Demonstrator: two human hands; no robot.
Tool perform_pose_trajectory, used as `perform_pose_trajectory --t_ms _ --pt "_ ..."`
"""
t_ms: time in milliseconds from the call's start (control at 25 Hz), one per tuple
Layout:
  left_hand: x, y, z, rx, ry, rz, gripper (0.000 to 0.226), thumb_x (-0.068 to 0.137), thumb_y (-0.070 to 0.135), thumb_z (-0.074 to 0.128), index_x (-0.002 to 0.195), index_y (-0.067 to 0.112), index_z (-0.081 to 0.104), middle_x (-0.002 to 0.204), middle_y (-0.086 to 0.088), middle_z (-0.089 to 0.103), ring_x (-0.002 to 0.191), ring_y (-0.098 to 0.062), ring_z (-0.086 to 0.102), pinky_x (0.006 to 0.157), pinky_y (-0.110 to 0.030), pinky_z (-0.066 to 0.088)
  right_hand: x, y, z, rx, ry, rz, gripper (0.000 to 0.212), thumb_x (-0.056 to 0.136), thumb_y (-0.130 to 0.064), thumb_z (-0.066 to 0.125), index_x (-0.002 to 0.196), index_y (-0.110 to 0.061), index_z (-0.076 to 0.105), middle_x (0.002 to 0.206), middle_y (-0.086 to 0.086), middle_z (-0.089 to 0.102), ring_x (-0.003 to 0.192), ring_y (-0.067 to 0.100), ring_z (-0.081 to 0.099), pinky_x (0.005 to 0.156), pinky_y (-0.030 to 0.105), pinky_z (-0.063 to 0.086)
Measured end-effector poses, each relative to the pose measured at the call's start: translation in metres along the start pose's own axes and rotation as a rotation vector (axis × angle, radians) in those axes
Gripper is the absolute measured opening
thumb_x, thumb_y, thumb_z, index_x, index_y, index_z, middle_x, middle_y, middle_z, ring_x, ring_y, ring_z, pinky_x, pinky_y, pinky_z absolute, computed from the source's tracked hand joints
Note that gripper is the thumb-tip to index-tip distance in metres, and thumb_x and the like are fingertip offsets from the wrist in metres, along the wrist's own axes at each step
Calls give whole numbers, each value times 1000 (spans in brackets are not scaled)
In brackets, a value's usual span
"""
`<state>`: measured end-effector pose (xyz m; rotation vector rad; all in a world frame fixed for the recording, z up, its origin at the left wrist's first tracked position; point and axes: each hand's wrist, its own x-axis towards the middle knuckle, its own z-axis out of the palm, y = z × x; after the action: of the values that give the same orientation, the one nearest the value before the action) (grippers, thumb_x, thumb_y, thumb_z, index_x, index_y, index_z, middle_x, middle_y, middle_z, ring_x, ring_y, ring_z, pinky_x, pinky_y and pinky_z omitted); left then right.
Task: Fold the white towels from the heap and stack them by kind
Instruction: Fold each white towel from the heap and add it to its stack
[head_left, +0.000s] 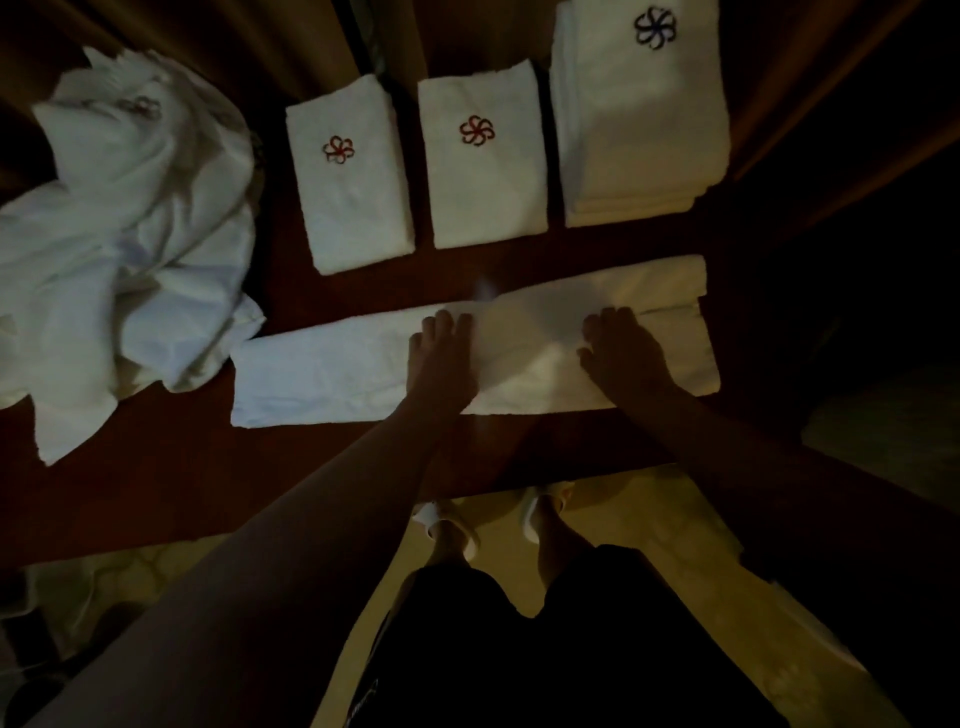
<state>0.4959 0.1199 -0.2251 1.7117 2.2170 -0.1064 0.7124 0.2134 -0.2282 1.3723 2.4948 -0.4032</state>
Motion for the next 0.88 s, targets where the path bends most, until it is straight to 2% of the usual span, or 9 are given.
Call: perform_pose_trajectory --t_ms 80,160,280,360,440,600,720,880 --pt "5 22 5 -35 75 152 57 68 11 68 123 7 55 119 -19 53 102 -35 52 80 -41 49 8 18 -5 -54 68 44 45 87 -21 60 127 -4 47 129 21 46 118 37 43 88 46 43" --pt "13 38 11 5 81 242 50 66 10 71 114 6 60 113 -21 58 96 -37 56 73 -40 49 15 34 -6 -50 27 49 53 85 -24 63 132 -7 43 136 18 42 123 36 39 91 47 41" --pt "23 52 14 21 -2 173 46 81 12 60 126 6 53 127 -20 53 109 -36 53 81 -43 47 25 52 -2 1 -26 17 56 88 -32 62 135 -10 40 140 14 39 125 33 37 93 47 41" --pt "26 57 16 33 -38 103 46 89 16 53 133 7 47 137 -17 46 118 -31 47 86 -40 46 30 61 0 6 -8 -20 49 90 -30 59 131 -8 43 138 16 41 123 35 38 91 48 44" --pt "27 61 17 27 -26 73 42 92 16 50 132 7 48 139 -16 45 118 -29 47 86 -39 46 33 66 2 -13 23 -35 43 90 -24 58 127 -5 46 133 20 44 119 39 40 87 51 46" --pt "28 59 17 -31 12 35 29 95 17 49 122 8 55 131 -13 51 113 -28 50 84 -38 46 34 66 2 -142 26 -107 35 81 -11 64 112 1 55 110 28 56 100 46 55 68 49 50" --pt "35 56 17 -30 25 36 26 97 19 47 119 10 58 123 -11 56 109 -27 52 81 -37 46 32 67 -5 -199 76 -142 31 69 -8 71 97 -2 60 90 24 60 83 43 60 55 41 51" --pt "40 53 2 -23 94 61 22 97 20 48 112 9 61 112 -11 60 104 -28 53 75 -39 49 26 66 -15 -173 197 -141 27 74 -10 64 99 -4 56 91 18 60 82 34 62 42 31 46"
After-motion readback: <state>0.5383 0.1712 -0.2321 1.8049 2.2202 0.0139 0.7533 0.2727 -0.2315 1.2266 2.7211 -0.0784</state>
